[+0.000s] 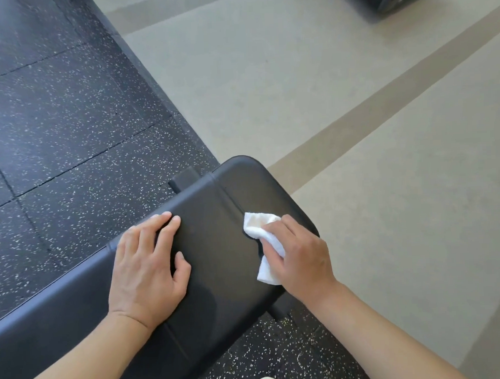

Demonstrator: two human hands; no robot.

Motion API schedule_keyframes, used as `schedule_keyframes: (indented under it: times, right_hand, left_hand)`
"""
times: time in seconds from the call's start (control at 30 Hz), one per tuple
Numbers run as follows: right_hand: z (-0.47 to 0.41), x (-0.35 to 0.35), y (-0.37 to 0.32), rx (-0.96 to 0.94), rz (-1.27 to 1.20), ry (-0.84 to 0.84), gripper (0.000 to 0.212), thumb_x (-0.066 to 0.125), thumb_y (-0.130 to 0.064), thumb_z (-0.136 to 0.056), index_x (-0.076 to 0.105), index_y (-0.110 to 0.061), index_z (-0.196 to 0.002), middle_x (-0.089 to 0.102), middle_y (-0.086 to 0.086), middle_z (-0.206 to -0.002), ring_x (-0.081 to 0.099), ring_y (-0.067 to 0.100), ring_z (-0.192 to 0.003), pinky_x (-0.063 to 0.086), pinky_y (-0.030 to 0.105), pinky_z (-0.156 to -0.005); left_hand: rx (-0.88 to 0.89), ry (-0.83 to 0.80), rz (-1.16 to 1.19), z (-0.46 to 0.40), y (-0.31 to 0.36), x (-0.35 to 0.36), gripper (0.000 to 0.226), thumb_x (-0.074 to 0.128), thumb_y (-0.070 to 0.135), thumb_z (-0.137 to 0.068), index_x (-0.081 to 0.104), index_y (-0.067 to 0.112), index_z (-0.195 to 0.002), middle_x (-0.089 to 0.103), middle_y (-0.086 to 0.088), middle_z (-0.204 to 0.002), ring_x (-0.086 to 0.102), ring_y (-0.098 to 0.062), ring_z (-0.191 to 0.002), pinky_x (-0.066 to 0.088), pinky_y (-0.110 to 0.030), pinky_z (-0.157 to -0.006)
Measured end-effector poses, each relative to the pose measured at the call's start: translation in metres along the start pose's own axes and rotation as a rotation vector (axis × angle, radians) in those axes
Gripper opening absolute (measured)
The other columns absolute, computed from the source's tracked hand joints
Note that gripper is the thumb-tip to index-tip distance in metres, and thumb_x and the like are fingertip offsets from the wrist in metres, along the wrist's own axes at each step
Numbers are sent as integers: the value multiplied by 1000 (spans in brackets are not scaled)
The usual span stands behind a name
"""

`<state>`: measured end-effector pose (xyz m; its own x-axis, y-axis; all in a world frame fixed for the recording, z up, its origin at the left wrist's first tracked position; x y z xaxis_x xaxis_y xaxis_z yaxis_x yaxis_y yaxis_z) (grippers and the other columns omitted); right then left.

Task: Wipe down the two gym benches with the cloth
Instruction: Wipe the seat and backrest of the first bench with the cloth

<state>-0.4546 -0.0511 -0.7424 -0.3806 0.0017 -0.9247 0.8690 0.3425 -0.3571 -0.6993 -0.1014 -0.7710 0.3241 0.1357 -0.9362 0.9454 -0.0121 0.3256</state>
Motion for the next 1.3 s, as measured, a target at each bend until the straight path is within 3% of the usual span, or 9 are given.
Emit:
schedule_keyframes:
  times: [0.2,0.43,0.63,0.73,0.83,0.93,1.1,1.2,1.3]
  right_hand:
    - [-77,17,-24,75,25,22,13,59,-29,-91,65,-18,-97,54,-1,-88,54,23,-67,41,32,-48]
    - [-149,58,-73,174,73,-75,16,61,-32,-94,61,-16,-93,58,1,-92,59,27,-73,27,31,-56]
    - [-136,43,-61,-3,56,-149,18,62,-31,-96,67,-16,-105,61,4,-100,65,30,-87,52,40,-60]
    - [-111,17,-8,93,48,-96,19,62,-31,-96,67,-19,-110,61,2,-102,64,31,-84,52,41,-61]
    - [-73,2,28,177,21,-84,28,50,-39,-98,64,-19,-112,54,-2,-98,58,26,-77,49,37,-59]
    - [-58,2,30,146,40,-127,28,47,-42,-98,62,-22,-112,50,-7,-97,54,20,-74,45,31,-56]
    - [-118,16,1,-4,45,-86,24,56,-39,-97,62,-16,-98,55,1,-91,57,27,-68,46,36,-48]
    - [-176,51,-38,-99,86,-161,19,64,-36,-92,62,-17,-90,55,2,-86,55,27,-64,37,32,-49]
    - [-217,105,-66,-106,171,-429,14,58,-33,-92,63,-21,-90,64,3,-93,62,29,-78,34,32,-62]
  left_hand:
    - [4,-44,-1,0,0,3,59,48,33,-92,55,8,-144,52,-12,-146,50,-39,-130,33,-52,-120]
    - [-16,-90,19,-2,2,-2,59,51,29,-90,58,4,-143,54,-14,-145,49,-37,-134,38,-57,-116]
    - [-33,-172,-44,-13,11,-5,57,48,28,-83,61,2,-132,57,-16,-133,52,-40,-120,42,-57,-107]
    - [-134,-225,-23,-33,7,-6,44,54,27,-80,60,10,-120,54,-10,-124,53,-38,-109,45,-52,-96]
    - [-222,-273,26,-58,4,6,46,61,24,-88,56,11,-132,54,-10,-134,54,-37,-117,46,-52,-98]
    - [-382,-356,57,-81,3,28,44,46,33,-102,57,12,-139,62,-8,-133,59,-35,-117,44,-49,-97]
    - [-547,-299,15,-91,-1,38,43,30,37,-104,70,21,-106,73,-1,-98,64,-31,-92,42,-44,-85]
    - [-539,-286,-18,-90,0,40,44,32,40,-100,71,20,-106,72,-2,-95,64,-32,-88,41,-44,-81]
    - [-534,-292,-43,-92,1,42,48,27,42,-99,69,20,-105,70,-2,-94,63,-33,-88,41,-44,-80]
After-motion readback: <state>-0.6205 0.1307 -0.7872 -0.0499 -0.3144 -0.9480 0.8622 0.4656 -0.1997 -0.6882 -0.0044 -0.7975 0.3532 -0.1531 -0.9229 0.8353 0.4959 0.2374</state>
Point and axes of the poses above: each hand's wrist, its own z-axis away from the middle knuckle, its own x-axis out of the palm, y = z × x, the point moved 10 cm from there along -z, towards the middle knuckle
